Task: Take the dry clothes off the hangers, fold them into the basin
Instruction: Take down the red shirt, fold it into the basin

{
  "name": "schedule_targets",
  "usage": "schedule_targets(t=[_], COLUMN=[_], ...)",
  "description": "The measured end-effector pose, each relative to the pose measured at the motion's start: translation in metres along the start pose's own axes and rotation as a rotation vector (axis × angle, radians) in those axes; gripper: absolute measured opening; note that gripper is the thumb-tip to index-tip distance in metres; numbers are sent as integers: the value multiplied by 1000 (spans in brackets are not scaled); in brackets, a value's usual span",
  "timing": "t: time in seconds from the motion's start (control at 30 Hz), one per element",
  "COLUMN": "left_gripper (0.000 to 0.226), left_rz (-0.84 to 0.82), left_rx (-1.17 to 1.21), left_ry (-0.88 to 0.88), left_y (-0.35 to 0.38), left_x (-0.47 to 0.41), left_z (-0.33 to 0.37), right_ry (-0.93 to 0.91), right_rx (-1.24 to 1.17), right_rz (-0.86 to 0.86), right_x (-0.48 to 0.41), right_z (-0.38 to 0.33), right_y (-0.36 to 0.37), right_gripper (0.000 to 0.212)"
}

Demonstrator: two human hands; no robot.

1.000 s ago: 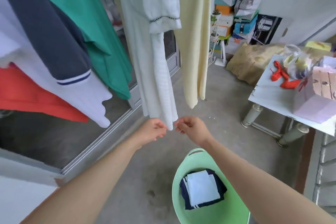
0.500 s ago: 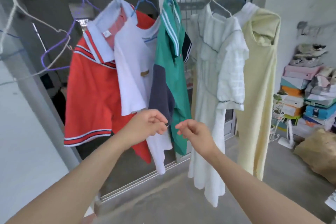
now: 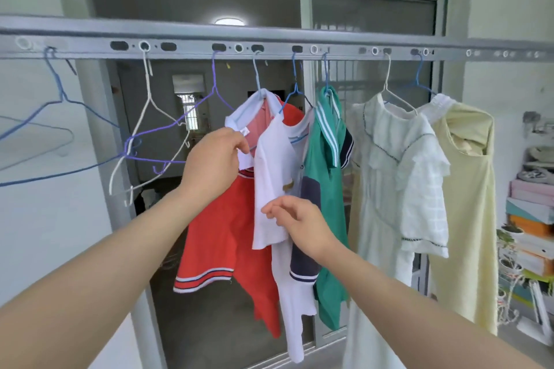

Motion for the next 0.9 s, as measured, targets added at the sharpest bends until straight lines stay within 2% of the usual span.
schedule_targets(t=[0.13, 0.2, 0.33, 0.43, 0.53, 0.63, 0.77, 0.83, 0.87, 0.9], left_gripper=[48, 49, 47, 42, 36, 34, 47, 38, 29, 25], left_rz=[-119, -128, -242, -308, -295, -287, -334, -355, -329, -290], left_rx=[-422, -513, -383, -415, -417, -290, -195, -291, -295, -310], left_ry=[75, 78, -6, 20, 22, 37, 145, 114, 44, 51], left_y=[23, 31, 43, 49, 47, 45, 40, 42, 39, 36], left_x=[-28, -39, -57, -60, -63, -64, -58, -60, -62, -63], left_z=[-7, -22, -57, -79, -97, -110, -120, -125, -128, -126], right_ry=[-48, -70, -84, -60, -32, -21, 27, 65, 80, 99], right_rx=[57, 100, 188, 206, 235, 290, 407, 474, 497, 515], right_rz=[29, 53, 89, 123, 168, 196, 174, 193, 208, 215], right_x=[-32, -47, -70, -88, -108, -129, -162, -177, -184, -191], right_z=[-23, -31, -35, -41, -46, -50, -53, -52, -52, -52], right_y=[-2, 1, 6, 8, 7, 12, 29, 35, 38, 41], right_gripper=[19, 19, 23, 28, 31, 32, 32, 31, 31, 30])
Point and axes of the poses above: each hand's wrist, its own x-axis away from the middle knuckle, its own y-axis out of the palm, z = x × y, the point moved 7 cm from there along -x, towards the middle knuckle, and after that the axes turned 9 degrees about -y, right-handed, at the moved point
